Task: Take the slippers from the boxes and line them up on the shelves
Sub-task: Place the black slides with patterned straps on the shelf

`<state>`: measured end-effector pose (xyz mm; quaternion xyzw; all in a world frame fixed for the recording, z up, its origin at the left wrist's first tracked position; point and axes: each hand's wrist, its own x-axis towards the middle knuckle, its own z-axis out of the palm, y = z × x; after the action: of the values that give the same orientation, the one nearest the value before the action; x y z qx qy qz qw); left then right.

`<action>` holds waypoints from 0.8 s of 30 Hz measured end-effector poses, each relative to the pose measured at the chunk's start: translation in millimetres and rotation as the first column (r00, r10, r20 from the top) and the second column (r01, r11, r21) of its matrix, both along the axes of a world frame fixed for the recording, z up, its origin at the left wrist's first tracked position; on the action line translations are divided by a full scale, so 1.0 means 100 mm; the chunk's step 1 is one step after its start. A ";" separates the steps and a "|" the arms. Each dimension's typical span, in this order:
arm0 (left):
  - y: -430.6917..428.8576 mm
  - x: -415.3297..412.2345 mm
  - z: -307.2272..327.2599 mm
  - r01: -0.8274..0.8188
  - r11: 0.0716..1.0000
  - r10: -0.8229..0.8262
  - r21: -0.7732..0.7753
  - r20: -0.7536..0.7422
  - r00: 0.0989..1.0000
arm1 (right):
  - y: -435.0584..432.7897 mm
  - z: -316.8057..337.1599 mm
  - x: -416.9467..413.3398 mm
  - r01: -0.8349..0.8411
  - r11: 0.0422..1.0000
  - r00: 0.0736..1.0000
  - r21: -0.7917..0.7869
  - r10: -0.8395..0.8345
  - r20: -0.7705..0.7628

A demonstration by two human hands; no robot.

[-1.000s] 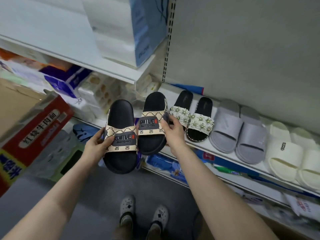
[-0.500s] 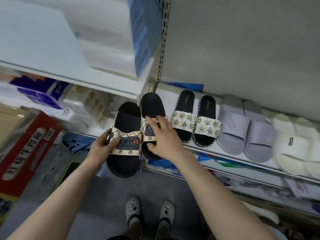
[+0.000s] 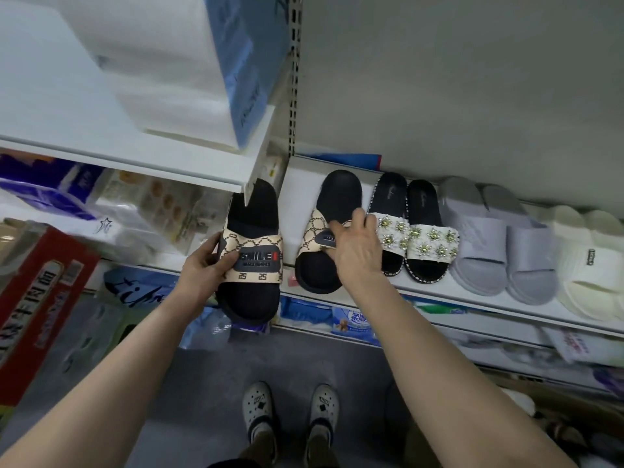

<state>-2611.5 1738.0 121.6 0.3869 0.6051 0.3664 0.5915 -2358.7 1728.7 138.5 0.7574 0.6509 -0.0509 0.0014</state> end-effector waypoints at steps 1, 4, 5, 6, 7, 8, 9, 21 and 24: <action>0.04 0.06 0.00 0.014 1.000 -0.014 0.001 -0.001 1.000 | -0.01 0.01 0.07 0.002 1.000 1.000 -0.001 -0.002 -0.001; 0.21 0.26 -0.01 0.087 0.996 -0.087 0.013 -0.003 0.996 | -0.05 0.04 0.22 -0.059 0.998 0.995 -0.017 0.058 -0.076; 0.28 0.32 -0.01 0.121 0.992 -0.121 0.024 -0.014 0.993 | -0.08 0.05 0.24 -0.084 0.996 0.989 -0.024 0.080 -0.127; 0.35 0.40 -0.02 0.152 0.988 -0.151 0.036 -0.031 0.988 | -0.12 0.06 0.27 -0.100 0.994 0.981 -0.033 0.093 -0.173; 0.43 0.47 -0.03 0.166 0.985 -0.164 0.048 -0.043 0.986 | -0.15 0.06 0.29 -0.105 0.994 0.973 -0.039 0.094 -0.210; 0.49 0.55 -0.01 0.177 0.982 -0.172 0.060 -0.085 0.981 | -0.18 0.06 0.32 -0.100 0.994 0.967 -0.037 0.088 -0.240; 0.57 0.61 -0.03 0.187 0.980 -0.171 0.075 -0.178 0.969 | -0.21 0.06 0.35 -0.096 0.995 0.961 -0.030 0.085 -0.263; 0.52 0.87 0.00 0.722 0.651 -0.234 0.235 -0.843 0.485 | -0.06 0.16 0.45 -0.164 0.985 0.938 -0.054 0.139 -0.318; 0.58 0.95 -0.02 0.701 0.678 -0.216 0.220 -0.853 0.476 | 0.02 0.14 0.47 -0.177 0.984 0.956 -0.028 0.165 -0.244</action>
<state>-2516.0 1796.3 120.0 0.8095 0.5291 0.1370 0.2148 -2311.8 1730.5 153.0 0.6861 0.7080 -0.1581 -0.0545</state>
